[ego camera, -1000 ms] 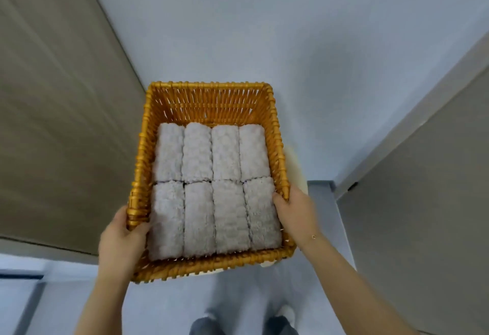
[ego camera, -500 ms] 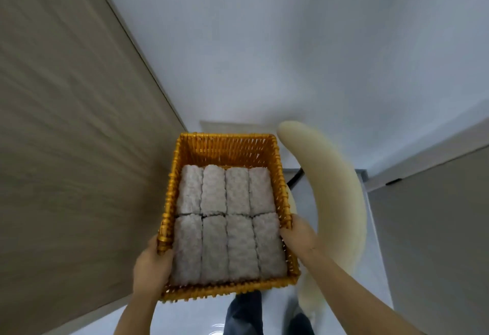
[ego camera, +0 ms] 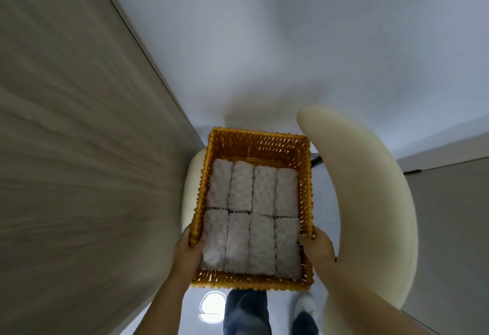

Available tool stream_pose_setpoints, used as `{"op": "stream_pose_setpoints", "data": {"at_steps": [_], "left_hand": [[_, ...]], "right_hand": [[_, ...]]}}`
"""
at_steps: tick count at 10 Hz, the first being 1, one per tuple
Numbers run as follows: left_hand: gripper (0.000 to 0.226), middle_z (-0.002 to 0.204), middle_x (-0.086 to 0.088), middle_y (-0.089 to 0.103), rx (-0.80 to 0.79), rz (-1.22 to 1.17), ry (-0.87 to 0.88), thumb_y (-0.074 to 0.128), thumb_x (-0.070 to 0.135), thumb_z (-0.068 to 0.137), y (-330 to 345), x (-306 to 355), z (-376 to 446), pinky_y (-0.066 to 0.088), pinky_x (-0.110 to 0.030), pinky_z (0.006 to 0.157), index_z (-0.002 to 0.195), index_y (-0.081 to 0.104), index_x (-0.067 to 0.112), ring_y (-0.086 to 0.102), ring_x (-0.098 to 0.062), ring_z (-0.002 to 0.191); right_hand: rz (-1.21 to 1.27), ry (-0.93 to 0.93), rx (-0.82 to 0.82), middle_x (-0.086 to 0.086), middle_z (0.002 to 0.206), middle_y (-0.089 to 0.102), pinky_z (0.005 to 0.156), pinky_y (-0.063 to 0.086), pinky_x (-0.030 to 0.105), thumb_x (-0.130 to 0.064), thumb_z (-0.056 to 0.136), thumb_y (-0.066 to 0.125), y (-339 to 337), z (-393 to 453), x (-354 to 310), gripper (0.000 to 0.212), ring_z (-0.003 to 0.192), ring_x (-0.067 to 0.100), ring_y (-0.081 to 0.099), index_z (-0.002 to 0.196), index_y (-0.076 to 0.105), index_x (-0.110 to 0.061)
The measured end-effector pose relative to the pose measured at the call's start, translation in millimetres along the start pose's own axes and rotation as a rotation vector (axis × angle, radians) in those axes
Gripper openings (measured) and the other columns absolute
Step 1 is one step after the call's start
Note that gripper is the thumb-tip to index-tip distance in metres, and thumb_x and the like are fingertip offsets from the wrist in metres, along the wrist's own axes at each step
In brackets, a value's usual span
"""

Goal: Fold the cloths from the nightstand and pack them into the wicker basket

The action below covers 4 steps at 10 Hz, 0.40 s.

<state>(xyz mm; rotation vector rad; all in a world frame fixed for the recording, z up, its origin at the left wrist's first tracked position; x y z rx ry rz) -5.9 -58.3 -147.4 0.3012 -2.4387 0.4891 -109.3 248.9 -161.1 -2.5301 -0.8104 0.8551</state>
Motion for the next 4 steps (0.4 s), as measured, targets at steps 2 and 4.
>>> {"op": "stream_pose_setpoints", "data": {"at_steps": [2, 4], "left_hand": [[0.048, 0.136, -0.005, 0.054, -0.064, 0.032, -0.028, 0.055, 0.028, 0.098, 17, -16, 10, 0.044, -0.04, 0.105, 0.143, 0.041, 0.02, 0.052, -0.024, 0.123], [0.079, 0.128, 0.0, 0.057, -0.223, 0.107, -0.118, 0.074, 0.047, 0.069, 6, -2, -5, 0.048, -0.034, 0.098, 0.137, 0.045, 0.02, 0.056, -0.018, 0.113]], "right_hand": [[0.069, 0.132, 0.013, 0.014, 0.084, 0.07, 0.076, 0.056, 0.04, -0.026, 0.095, 0.051, -5, 23, 8, 0.026, 0.079, 0.031, 0.065, 0.084, 0.067, -0.009], [0.21, -0.011, 0.005, 0.007, 0.075, 0.068, 0.076, 0.055, 0.039, -0.022, 0.09, 0.052, -16, 8, -9, 0.022, 0.078, 0.029, 0.065, 0.076, 0.067, -0.014]]}}
Point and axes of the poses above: each hand's wrist, its own z-axis towards the middle knuckle, its own y-axis out of the palm, x = y × z, the point moved 6 cm from there along z, towards the middle knuckle
